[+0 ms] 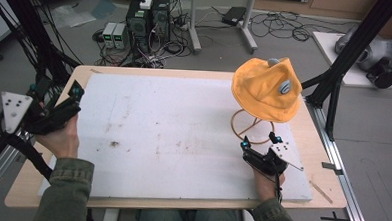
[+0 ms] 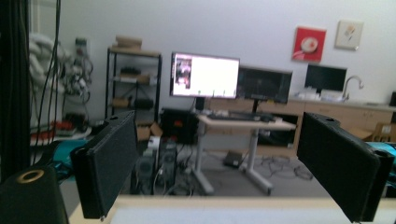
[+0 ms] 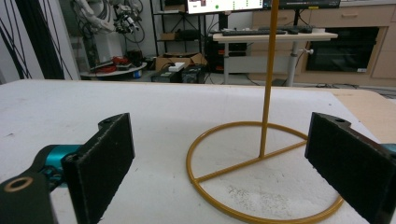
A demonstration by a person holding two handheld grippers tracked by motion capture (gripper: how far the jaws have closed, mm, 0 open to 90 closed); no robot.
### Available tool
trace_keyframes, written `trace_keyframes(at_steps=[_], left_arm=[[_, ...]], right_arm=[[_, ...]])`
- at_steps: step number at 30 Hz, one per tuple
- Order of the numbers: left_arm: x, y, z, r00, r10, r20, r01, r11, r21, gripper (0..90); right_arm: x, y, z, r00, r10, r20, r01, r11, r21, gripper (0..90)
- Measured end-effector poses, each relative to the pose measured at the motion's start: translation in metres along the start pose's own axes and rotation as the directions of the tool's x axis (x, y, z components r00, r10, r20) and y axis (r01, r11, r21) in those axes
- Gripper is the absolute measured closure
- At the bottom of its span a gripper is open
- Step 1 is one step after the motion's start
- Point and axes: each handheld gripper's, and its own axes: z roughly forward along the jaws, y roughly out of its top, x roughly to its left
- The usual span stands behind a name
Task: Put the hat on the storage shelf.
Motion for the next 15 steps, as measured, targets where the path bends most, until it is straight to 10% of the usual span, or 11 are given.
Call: trace_keyframes(at_steps=[6, 11, 15], left_arm=[[-0.006, -0.047, -0.004, 0.9995, 0.004, -0.031, -0.001, 0.9944, 0.106, 13.1], [-0.016, -0.076, -0.009, 0.9971, 0.068, -0.035, -0.059, 0.975, 0.214, 13.1], [-0.012, -0.088, -0.018, 0.9951, 0.064, -0.075, -0.046, 0.9741, 0.221, 13.1]], right_arm=[[-0.003, 0.001, 0.0, 0.9999, 0.008, 0.013, -0.008, 1.0, -0.007, 7.9], [-0.007, 0.002, -0.001, 0.9992, 0.018, 0.036, -0.017, 1.0, -0.019, 7.8], [-0.011, 0.002, -0.002, 0.998, 0.029, 0.055, -0.028, 0.999, -0.028, 7.9]])
